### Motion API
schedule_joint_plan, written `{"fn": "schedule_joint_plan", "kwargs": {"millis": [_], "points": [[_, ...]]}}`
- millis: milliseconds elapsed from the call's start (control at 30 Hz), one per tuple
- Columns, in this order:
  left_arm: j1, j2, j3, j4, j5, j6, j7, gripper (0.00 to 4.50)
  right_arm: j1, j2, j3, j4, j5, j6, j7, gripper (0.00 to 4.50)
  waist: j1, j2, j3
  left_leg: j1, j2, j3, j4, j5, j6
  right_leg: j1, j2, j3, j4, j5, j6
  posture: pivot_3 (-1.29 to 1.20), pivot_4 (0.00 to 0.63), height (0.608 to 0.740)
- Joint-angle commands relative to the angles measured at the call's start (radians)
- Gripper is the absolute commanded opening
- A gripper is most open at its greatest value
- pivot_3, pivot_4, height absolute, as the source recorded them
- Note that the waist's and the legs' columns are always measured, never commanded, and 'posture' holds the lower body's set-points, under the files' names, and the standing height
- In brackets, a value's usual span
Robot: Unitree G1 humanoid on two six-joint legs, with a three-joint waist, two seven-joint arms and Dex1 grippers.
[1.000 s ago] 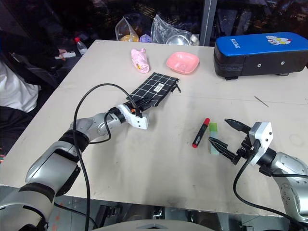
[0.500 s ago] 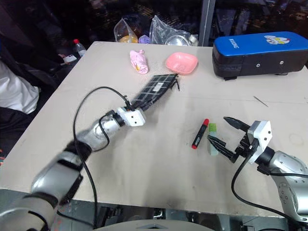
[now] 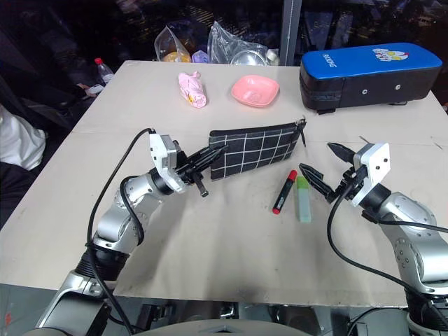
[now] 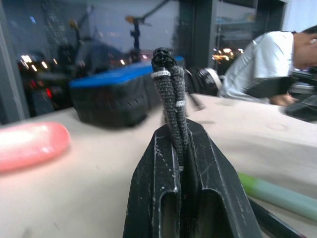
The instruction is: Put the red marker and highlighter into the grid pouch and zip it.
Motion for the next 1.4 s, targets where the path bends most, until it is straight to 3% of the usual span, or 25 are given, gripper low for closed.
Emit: {"fn": "schedule_joint_plan", "kwargs": {"millis": [33, 300, 567, 667, 933, 1400], "points": [[0.015, -0.022, 0.017, -0.026, 0.08, -0.037, -0.015, 0.03, -0.055, -0.015, 0.001, -0.072, 0.016, 0.097, -0.076, 4.5, 0.001, 0.0, 0.0, 0.0, 0.0, 0.0, 0.0, 0.0, 0.0, 0.0, 0.0, 0.0, 0.0, 0.0, 0.0, 0.0, 0.15, 0.74], [0.055, -0.076, 0.002, 0.049, 0.284, -0.21, -0.031, 0.03, -0.167, 0.039, -0.002, -0.066, 0.171, 0.44, -0.23, 4.5, 0.015, 0.0, 0.0, 0.0, 0.0, 0.0, -0.001, 0.0, 0.0, 0.0, 0.0, 0.001, -0.001, 0.0, -0.001, 0.0, 0.15, 0.74], [0.056, -0.106, 0.018, 0.052, 0.304, -0.219, -0.049, 0.03, -0.228, 0.065, -0.027, -0.043, 0.263, 0.59, -0.302, 4.5, 0.017, 0.0, 0.0, -0.001, 0.0, 0.0, -0.002, 0.0, 0.001, 0.0, -0.001, 0.001, -0.003, 0.0, -0.001, 0.0, 0.15, 0.74], [0.05, -0.114, 0.02, 0.048, 0.309, -0.212, -0.046, 0.0, -0.234, 0.059, -0.018, -0.035, 0.251, 0.588, -0.303, 3.65, 0.017, 0.0, 0.0, -0.001, 0.0, 0.0, -0.003, 0.0, 0.001, -0.001, -0.001, 0.001, -0.003, 0.0, -0.001, 0.0, 0.15, 0.74], [0.059, -0.118, 0.025, 0.03, 0.316, -0.206, -0.04, 0.0, -0.236, 0.048, -0.02, -0.038, 0.238, 0.576, -0.291, 0.12, 0.016, 0.0, 0.0, -0.001, 0.0, 0.0, -0.005, 0.0, 0.001, -0.002, -0.001, 0.001, -0.004, 0.0, 0.0, 0.0, 0.15, 0.74], [0.049, -0.158, 0.075, -0.016, 0.389, -0.278, 0.07, 0.0, -0.264, -0.032, -0.062, -0.085, 0.313, 0.728, -0.336, 0.01, 0.015, 0.0, 0.0, -0.001, 0.0, 0.001, -0.007, 0.0, 0.001, -0.003, -0.001, 0.002, -0.005, 0.0, -0.001, 0.0, 0.15, 0.74]]}}
